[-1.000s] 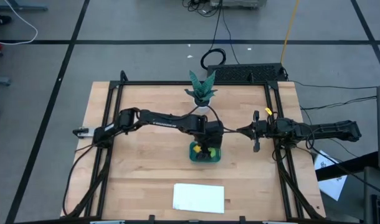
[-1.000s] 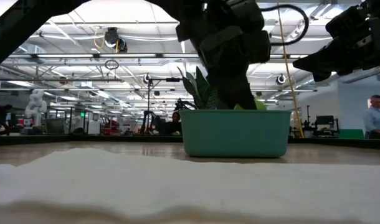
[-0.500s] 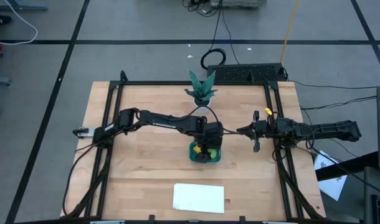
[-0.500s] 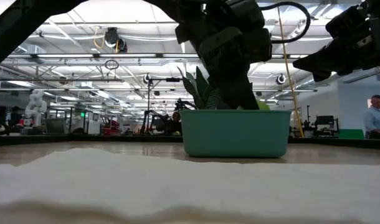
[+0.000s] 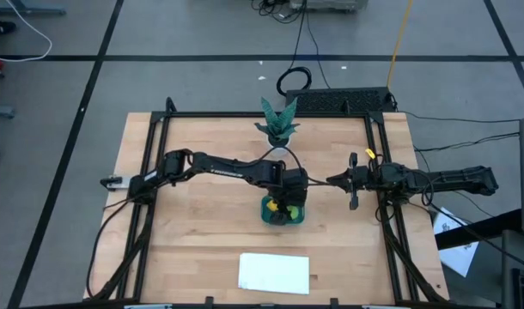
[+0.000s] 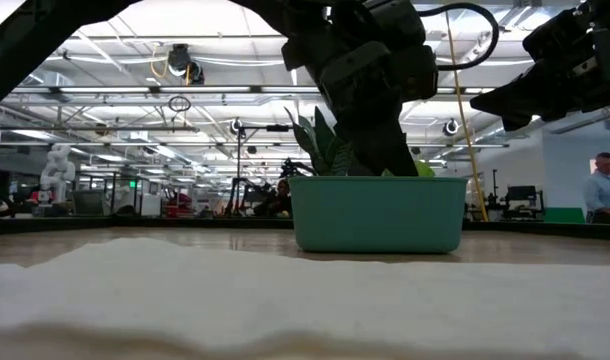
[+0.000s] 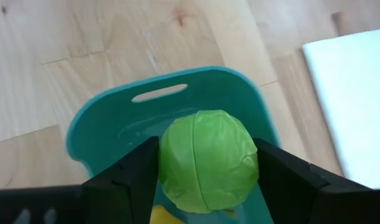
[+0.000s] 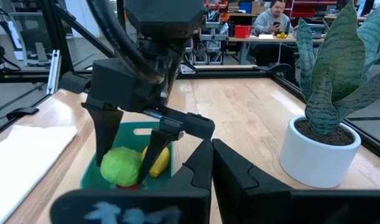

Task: Pick and placing Produce into tupperware
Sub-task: Put the green cabbage into the green bin

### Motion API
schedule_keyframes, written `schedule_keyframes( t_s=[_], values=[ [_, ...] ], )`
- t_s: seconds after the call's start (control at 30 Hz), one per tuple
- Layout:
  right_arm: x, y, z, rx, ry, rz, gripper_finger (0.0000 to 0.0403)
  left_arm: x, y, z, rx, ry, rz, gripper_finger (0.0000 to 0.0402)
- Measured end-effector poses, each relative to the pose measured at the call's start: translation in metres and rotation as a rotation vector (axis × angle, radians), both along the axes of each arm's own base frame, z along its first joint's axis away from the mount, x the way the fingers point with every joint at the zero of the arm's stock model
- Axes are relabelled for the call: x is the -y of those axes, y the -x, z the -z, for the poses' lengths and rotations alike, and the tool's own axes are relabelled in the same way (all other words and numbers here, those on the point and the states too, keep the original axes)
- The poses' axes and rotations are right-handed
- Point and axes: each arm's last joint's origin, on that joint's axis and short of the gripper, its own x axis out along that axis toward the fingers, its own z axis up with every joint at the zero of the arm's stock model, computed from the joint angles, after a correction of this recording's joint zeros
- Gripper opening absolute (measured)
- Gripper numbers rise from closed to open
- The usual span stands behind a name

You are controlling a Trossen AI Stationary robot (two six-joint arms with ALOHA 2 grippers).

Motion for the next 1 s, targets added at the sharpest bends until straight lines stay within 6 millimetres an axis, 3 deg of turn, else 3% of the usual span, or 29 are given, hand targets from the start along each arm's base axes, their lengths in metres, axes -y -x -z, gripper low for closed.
schedule_keyframes(
  t_s=[0.13, 0.4, 0.57, 1.0],
  values=[
    [0.0, 0.0, 0.0, 0.0, 0.0, 0.0, 0.0, -0.002, 0.0, -0.001, -0.029, 0.084, -0.039, 0.0227],
    [0.0, 0.0, 0.0, 0.001, 0.0, 0.0, 0.0, -0.006, 0.001, 0.0, -0.042, 0.091, -0.06, 0.0227],
    [0.0, 0.0, 0.0, 0.0, 0.0, 0.0, 0.0, -0.006, 0.002, 0.015, -0.075, 0.078, -0.068, 0.0227],
    [0.0, 0.0, 0.0, 0.0, 0.0, 0.0, 0.0, -0.007, 0.008, 0.028, -0.08, 0.016, -0.031, 0.0227]
  ],
)
